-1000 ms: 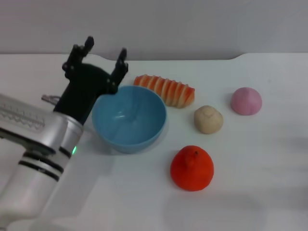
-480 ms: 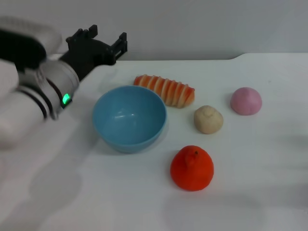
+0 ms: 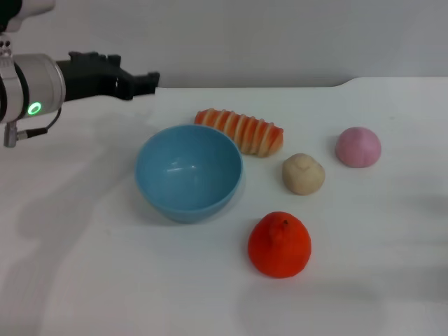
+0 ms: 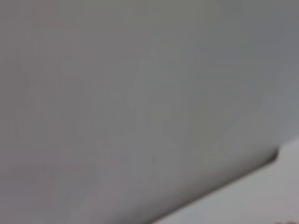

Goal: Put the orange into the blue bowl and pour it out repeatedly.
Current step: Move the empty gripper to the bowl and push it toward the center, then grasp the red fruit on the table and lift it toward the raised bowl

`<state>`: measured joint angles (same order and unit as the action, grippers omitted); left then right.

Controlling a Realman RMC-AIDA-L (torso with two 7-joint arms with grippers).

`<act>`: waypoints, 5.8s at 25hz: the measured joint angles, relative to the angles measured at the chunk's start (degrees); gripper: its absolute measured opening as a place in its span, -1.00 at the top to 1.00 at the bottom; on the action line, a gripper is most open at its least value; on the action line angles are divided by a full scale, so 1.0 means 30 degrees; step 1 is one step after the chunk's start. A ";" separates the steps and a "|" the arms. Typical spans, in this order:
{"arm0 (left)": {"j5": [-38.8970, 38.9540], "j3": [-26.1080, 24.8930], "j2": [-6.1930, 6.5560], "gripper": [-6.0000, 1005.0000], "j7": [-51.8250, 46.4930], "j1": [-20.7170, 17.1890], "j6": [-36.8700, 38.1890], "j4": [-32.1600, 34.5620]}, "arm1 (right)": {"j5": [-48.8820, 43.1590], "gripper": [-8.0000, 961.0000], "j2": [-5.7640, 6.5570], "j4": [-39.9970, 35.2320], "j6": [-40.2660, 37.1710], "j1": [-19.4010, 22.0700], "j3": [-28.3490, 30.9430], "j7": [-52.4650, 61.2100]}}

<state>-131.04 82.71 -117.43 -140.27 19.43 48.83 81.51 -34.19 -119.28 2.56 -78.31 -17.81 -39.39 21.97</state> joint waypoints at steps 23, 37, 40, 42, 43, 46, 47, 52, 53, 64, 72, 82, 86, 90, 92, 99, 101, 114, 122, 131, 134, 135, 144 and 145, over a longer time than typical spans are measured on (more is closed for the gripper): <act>-0.0547 -0.0260 -0.0116 -0.46 0.0109 0.2923 0.1300 -0.6165 | 0.0000 -0.28 0.0004 0.0173 0.0191 -0.0262 0.0110 -0.0002; -0.0537 -0.0173 -0.0151 -0.44 0.0688 0.3149 0.0977 -0.7614 | 0.0000 -0.28 -0.0017 0.0172 0.0529 -0.0510 0.0085 -0.0002; -0.0532 0.0216 -0.0148 -0.44 0.0703 0.3180 0.0916 -0.7822 | 0.0000 -0.28 -0.0023 0.0171 0.0530 -0.0526 0.0064 -0.0001; -0.0529 0.0369 -0.0147 -0.44 0.0718 0.3247 0.0847 -0.8016 | 0.0000 -0.28 -0.0024 0.0172 0.0530 -0.0541 0.0063 -0.0002; -0.0528 0.0397 -0.0145 -0.44 0.0726 0.3272 0.0840 -0.8094 | 0.0000 -0.28 -0.0025 0.0178 0.0530 -0.0548 0.0063 -0.0001; -0.0526 0.0478 -0.0143 -0.44 0.0879 0.3307 0.0788 -0.8183 | 0.0000 -0.27 -0.0025 0.0198 0.0531 -0.0555 0.0062 -0.0002; -0.0526 0.0507 -0.0143 -0.44 0.0902 0.3312 0.0746 -0.8188 | 0.0000 -0.27 -0.0025 0.0202 0.0531 -0.0555 0.0064 -0.0001; -0.0526 0.0792 -0.0150 -0.45 0.0959 0.3312 0.0470 -0.8205 | 0.0000 -0.27 -0.0025 0.0288 0.0529 -0.0549 0.0078 -0.0001; -0.0528 0.0893 -0.0154 -0.45 0.0991 0.3311 0.0365 -0.8202 | 0.0000 -0.27 -0.0025 0.0327 0.0529 -0.0547 0.0083 -0.0002; -0.0493 0.2324 -0.0176 0.50 0.1333 0.3319 -0.0373 -0.8047 | 0.0000 -0.27 -0.0025 0.0445 0.0526 -0.0521 0.0124 -0.0002; -0.0417 0.2324 -0.0174 0.85 0.1339 0.3271 -0.0295 -0.7215 | 0.0000 -0.27 -0.0010 0.0436 0.0525 -0.0504 0.0111 -0.0002; -0.0914 0.0121 -0.0015 0.99 0.1153 0.4484 0.3078 -0.5824 | 0.0031 -0.27 0.0045 0.0434 0.0532 -0.0455 0.0036 0.0050; -0.3078 -0.2537 -0.0041 0.99 0.0214 0.6406 0.6228 -0.5866 | -0.0225 -0.27 0.0103 0.0419 0.0849 -0.0536 -0.0051 0.0129; -0.5296 -0.3323 -0.0100 0.99 -0.0561 0.7419 0.7490 -0.5177 | -0.1689 -0.27 0.0258 -0.0259 0.2195 -0.0837 -0.0058 0.0816; -0.5830 -0.3296 -0.0135 0.99 -0.0775 0.7537 0.7411 -0.4866 | -0.3118 -0.27 0.0387 -0.1281 0.2515 -0.0836 -0.0057 0.2541; -0.5929 -0.3339 -0.0146 0.99 -0.0825 0.7611 0.6434 -0.4928 | -1.3686 -0.27 0.0414 -1.1811 0.4380 0.0089 -0.0055 1.6257; -0.5951 -0.3367 -0.0145 0.99 -0.0827 0.7585 0.6055 -0.5092 | -1.8040 -0.27 0.0408 -1.5028 0.4452 -0.0027 -0.0056 2.0971; -0.5991 -0.3383 -0.0148 0.99 -0.1110 0.7871 0.4340 -0.5961 | -3.2148 -0.27 0.0304 -2.0689 -0.1791 -0.4511 -0.2034 3.2616; -0.6027 -0.3305 -0.0144 0.99 -0.1115 0.7929 0.4119 -0.6449 | -3.0433 -0.27 0.0209 -1.6949 -0.1829 -0.5841 -0.5205 3.2349; -0.6039 -0.3210 -0.0170 0.99 -0.1116 0.7889 0.3941 -0.6518 | -2.9405 -0.27 0.0197 -1.3275 -0.0660 -0.7112 -0.6318 3.1614; -0.6036 -0.3196 -0.0174 0.99 -0.1116 0.7819 0.3941 -0.6506 | -2.9564 -0.27 0.0252 -1.2510 -0.0155 -0.7407 -0.7085 3.1664; -0.6035 -0.3195 -0.0175 0.99 -0.1116 0.7804 0.3940 -0.6497 | -2.9568 -0.27 0.0260 -1.2459 -0.0155 -0.7416 -0.7175 3.1679; -0.6038 -0.3049 -0.0176 0.99 -0.1115 0.7790 0.3909 -0.6492 | -3.0239 -0.18 0.0237 -1.2689 -0.0041 -0.7421 -0.8415 3.3098; -0.6038 -0.3048 -0.0176 0.99 -0.1115 0.7791 0.3907 -0.6487 | -3.0217 -0.16 0.0218 -1.2809 0.0024 -0.7346 -0.8414 3.3053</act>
<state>-149.15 73.57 -117.95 -143.62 42.80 60.55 62.05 -124.84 -118.63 -35.87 -78.23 -39.85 -64.63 121.13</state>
